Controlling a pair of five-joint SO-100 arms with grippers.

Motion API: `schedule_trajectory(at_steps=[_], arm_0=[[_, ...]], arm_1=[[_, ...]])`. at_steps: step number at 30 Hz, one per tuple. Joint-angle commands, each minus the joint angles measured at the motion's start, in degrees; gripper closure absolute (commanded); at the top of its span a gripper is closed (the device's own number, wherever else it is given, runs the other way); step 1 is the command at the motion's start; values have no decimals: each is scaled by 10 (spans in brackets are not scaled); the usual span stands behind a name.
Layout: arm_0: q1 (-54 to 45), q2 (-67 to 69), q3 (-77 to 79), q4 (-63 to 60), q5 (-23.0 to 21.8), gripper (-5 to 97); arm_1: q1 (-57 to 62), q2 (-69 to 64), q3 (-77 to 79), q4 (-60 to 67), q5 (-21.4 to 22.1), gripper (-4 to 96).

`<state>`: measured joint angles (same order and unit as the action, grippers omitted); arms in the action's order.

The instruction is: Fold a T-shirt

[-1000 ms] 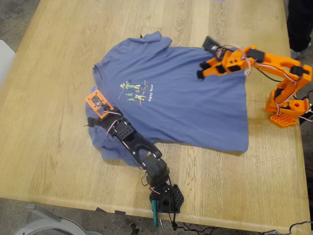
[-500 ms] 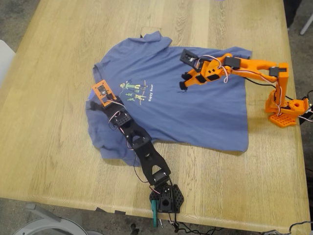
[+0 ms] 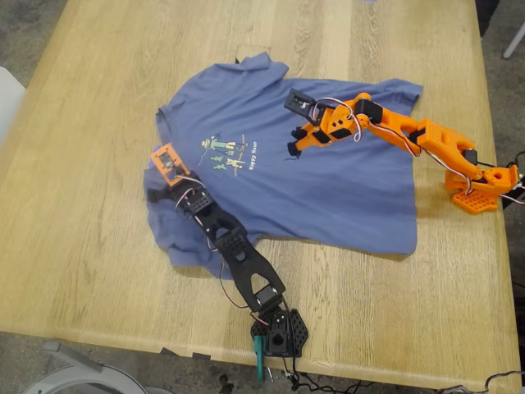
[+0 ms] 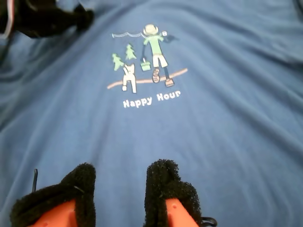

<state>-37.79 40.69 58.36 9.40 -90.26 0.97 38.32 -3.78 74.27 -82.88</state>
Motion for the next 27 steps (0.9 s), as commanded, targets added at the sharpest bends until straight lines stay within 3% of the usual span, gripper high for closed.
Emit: schedule_trajectory(at_steps=[1, 6, 8, 11, 15, 27], arm_0=[[-11, -18, -127, 31, -18, 422], [-11, -207, -432, 178, -35, 506], [-11, -317, -613, 255, -43, 581], [-13, -425, -763, 312, -56, 721], [-15, -430, -773, 316, -65, 918], [-4, -367, -773, 372, -68, 919]], arm_1=[[-8, -4, -35, -8, 4, 728], [-19, -40, -35, -21, 9, 725], [-25, -54, -36, -29, 12, 725], [-28, -81, -36, -52, 17, 722], [-30, -99, -36, -47, 21, 706], [-71, -133, -37, -19, 27, 645]])
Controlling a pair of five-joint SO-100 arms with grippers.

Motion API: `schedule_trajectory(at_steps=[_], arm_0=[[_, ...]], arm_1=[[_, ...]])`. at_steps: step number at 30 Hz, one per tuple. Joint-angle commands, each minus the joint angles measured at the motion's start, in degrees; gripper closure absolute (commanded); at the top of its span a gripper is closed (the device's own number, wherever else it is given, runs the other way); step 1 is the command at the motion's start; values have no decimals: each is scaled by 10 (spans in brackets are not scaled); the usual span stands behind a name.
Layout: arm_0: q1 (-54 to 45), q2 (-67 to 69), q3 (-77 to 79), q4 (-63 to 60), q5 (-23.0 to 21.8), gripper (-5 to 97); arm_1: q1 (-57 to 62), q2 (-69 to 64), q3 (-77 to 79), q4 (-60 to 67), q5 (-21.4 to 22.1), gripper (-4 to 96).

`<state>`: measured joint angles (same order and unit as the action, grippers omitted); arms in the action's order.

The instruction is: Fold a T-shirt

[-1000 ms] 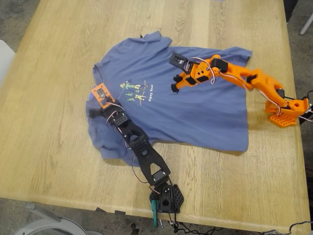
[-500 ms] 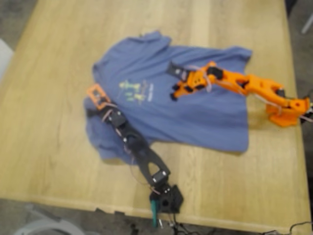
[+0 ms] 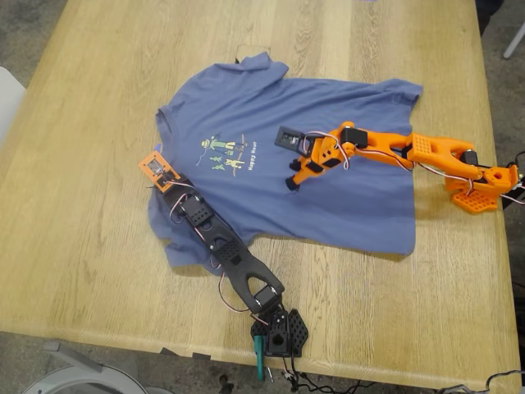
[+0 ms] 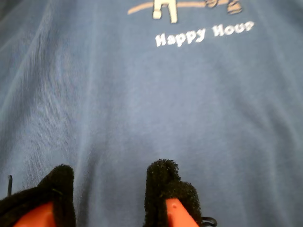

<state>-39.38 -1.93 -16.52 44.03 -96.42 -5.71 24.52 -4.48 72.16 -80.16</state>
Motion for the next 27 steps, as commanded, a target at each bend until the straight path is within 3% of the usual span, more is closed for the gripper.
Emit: schedule_trajectory(at_steps=[1, 12, 19, 27], arm_0=[[14, 66, -25, 37, -6, 919], [66, 132, -25, 123, -6, 918], [82, 183, -25, 185, -7, 918], [101, 227, -25, 227, -8, 918]], arm_1=[[-4, 0, -30, 0, 0, 649], [8, -105, -29, -91, -6, 652], [17, -163, 33, -233, -2, 660], [18, -192, 80, -272, 5, 699]])
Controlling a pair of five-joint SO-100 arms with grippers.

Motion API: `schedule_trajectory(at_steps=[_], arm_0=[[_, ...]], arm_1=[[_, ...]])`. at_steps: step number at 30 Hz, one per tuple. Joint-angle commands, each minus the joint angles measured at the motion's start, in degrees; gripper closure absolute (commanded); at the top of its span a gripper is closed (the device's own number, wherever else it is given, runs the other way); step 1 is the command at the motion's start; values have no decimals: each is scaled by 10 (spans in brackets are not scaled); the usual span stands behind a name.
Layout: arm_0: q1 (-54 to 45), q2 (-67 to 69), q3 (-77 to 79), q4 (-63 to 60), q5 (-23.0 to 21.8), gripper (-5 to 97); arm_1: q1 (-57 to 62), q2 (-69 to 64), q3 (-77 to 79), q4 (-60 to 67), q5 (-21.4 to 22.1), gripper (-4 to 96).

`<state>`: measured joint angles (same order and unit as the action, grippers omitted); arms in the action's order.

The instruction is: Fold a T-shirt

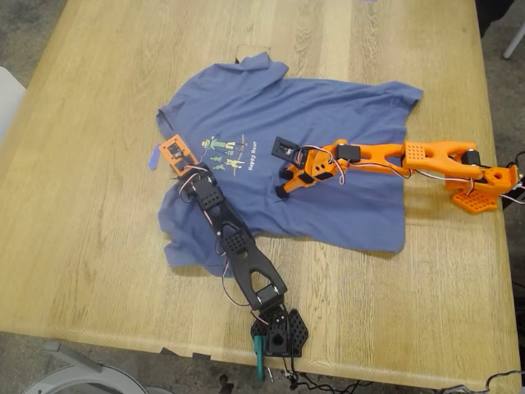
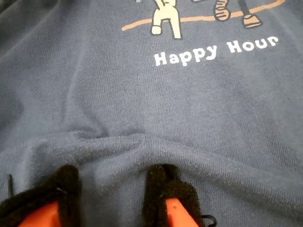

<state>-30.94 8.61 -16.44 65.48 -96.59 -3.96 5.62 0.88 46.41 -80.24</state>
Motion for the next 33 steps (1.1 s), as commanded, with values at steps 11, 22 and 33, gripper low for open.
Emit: schedule_trajectory(at_steps=[11, 22, 33], arm_0=[[79, 196, -27, 86, -9, 918], [142, 308, -29, 176, -16, 918], [306, 394, -28, 236, -22, 918]], arm_1=[[36, 3, 53, -10, 19, 905], [84, -22, -16, 27, 47, 914], [223, -5, -83, 93, 52, 915]])
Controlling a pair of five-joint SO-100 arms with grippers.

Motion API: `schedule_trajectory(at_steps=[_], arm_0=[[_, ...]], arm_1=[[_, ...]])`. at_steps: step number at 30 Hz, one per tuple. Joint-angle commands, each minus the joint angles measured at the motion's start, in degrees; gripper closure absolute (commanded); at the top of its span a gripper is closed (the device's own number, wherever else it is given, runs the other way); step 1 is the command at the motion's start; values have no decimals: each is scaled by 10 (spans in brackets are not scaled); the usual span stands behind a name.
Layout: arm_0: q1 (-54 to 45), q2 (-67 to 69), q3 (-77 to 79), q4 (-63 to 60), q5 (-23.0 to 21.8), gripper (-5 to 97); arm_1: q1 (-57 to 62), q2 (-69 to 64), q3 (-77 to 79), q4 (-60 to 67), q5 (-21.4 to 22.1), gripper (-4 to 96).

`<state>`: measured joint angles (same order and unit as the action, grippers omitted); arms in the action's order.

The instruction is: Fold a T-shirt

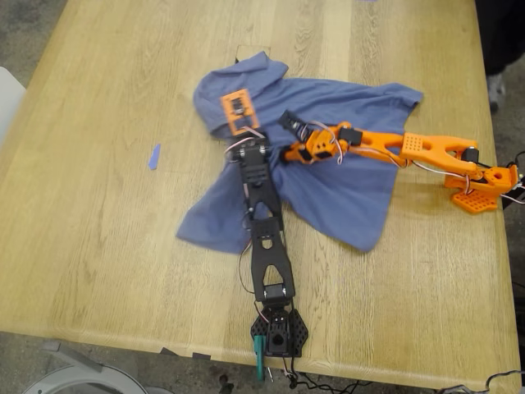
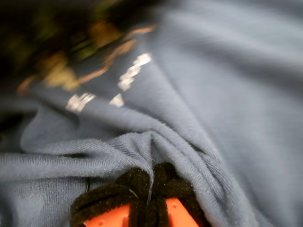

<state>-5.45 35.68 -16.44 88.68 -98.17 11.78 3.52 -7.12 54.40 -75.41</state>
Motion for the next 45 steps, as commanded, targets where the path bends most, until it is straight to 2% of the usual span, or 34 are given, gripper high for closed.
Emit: schedule_trajectory(at_steps=[1, 12, 21, 30, 35, 37, 42, 45], arm_0=[[74, 129, -27, 11, -6, 918], [374, 140, -25, 88, -8, 918], [512, 14, -25, 78, -11, 918], [519, -172, -25, -4, -11, 918], [485, -245, -25, -41, -10, 910], [468, -261, -24, -53, -4, 845], [443, -240, -24, -40, 4, 510], [432, -213, -24, -28, 12, 390]], arm_1=[[79, 22, -3, 19, 4, 915], [163, 64, -3, 69, 10, 915], [152, 99, -3, 113, 14, 915], [121, 136, -3, 154, 18, 915], [108, 148, -3, 162, 22, 915], [107, 151, -3, 167, 22, 915], [106, 158, -3, 178, 20, 915], [106, 160, -3, 183, 20, 915]])
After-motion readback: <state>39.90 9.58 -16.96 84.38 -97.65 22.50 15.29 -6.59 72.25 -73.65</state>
